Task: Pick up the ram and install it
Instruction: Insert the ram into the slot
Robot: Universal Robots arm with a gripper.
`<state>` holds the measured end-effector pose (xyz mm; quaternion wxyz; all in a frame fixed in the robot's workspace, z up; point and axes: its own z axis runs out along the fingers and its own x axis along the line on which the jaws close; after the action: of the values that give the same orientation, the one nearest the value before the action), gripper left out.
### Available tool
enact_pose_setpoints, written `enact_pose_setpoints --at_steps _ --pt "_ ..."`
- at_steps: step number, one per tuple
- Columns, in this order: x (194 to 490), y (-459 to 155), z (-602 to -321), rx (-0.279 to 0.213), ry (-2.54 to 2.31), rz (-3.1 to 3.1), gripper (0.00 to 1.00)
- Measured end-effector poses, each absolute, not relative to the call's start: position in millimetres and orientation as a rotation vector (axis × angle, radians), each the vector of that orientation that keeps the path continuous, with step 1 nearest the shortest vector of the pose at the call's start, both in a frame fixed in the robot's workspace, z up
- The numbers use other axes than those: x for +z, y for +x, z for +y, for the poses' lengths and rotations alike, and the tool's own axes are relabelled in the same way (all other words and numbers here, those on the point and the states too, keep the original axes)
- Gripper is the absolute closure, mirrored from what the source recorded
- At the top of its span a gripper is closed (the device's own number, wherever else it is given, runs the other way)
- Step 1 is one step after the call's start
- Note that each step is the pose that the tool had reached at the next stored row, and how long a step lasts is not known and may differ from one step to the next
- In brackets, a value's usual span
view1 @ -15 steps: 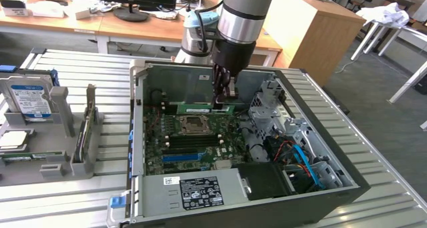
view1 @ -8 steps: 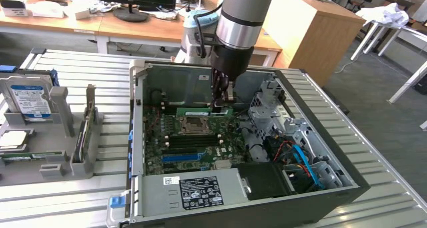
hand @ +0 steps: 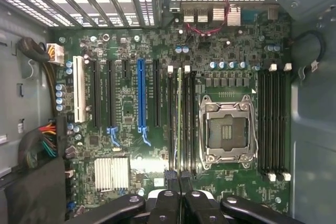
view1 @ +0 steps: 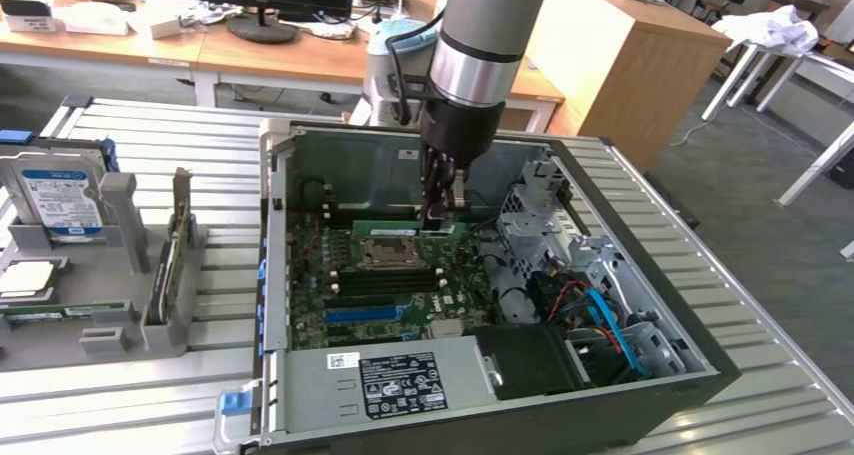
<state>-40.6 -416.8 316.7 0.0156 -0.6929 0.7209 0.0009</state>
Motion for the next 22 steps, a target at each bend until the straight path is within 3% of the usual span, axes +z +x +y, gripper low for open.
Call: enact_pose_setpoints --at_steps 22 --pt "296 -41 -417 0.003 -2.156 2.242 0.88"
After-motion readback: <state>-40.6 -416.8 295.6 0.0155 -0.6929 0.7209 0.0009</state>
